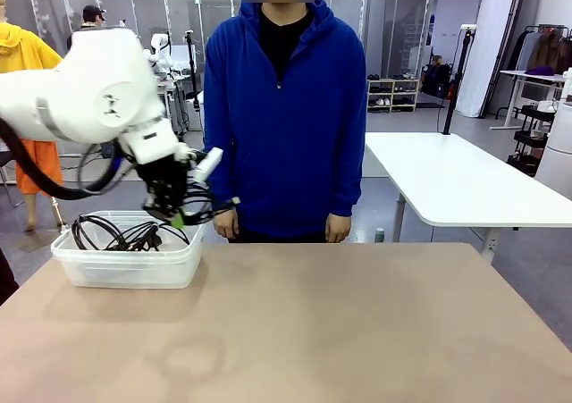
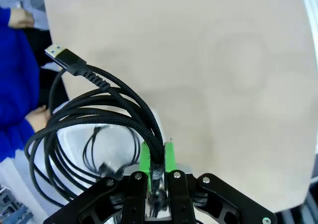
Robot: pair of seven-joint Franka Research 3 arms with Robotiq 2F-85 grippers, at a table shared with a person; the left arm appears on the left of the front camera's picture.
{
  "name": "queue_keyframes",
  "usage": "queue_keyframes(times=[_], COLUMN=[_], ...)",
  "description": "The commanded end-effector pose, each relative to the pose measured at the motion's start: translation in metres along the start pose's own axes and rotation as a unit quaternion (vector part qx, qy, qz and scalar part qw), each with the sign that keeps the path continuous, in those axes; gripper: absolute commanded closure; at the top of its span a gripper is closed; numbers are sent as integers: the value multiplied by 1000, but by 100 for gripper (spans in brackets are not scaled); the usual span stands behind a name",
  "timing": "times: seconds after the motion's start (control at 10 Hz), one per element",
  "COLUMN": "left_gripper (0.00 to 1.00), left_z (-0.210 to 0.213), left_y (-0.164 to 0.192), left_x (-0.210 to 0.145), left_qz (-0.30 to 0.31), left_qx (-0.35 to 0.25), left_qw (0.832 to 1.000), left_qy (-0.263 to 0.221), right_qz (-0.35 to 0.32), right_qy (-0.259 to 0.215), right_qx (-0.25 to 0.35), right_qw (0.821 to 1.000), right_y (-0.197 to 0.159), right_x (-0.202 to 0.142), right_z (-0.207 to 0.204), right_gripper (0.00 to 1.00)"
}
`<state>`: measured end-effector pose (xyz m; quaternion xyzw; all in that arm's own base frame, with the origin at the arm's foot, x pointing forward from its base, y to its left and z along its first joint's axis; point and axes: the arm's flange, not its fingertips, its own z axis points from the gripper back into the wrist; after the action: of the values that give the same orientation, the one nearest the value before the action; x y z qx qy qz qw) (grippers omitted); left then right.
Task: Organize and store the cables.
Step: Place the USB Extension Cable into the Organizing box.
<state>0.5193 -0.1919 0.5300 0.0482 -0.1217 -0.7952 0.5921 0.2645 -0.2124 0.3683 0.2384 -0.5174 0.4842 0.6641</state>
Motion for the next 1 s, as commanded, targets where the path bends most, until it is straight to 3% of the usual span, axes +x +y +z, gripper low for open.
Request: queue_keyframes(times=[0.0, 0.3, 0.6, 0.9], left_gripper=[87, 87, 87, 87], left_z=[4, -1, -51, -98], left_y=[2, 14, 50, 73], left_x=[-29, -57, -92, -104], left_qz=[18, 40, 103, 146], left_qx=[-2, -11, -21, -48], left_qw=[1000, 999, 994, 987], left_qy=[-22, 3, 15, 43], right_qz=[-8, -8, -8, -8], right_qy=[-7, -7, -7, -7], right_qx=[-4, -4, -4, -4], right_qw=[1000, 1000, 1000, 1000], right_y=[-3, -3, -3, -3], right_x=[3, 3, 3, 3], right_z=[0, 0, 0, 0], right_gripper=[0, 0, 0, 0])
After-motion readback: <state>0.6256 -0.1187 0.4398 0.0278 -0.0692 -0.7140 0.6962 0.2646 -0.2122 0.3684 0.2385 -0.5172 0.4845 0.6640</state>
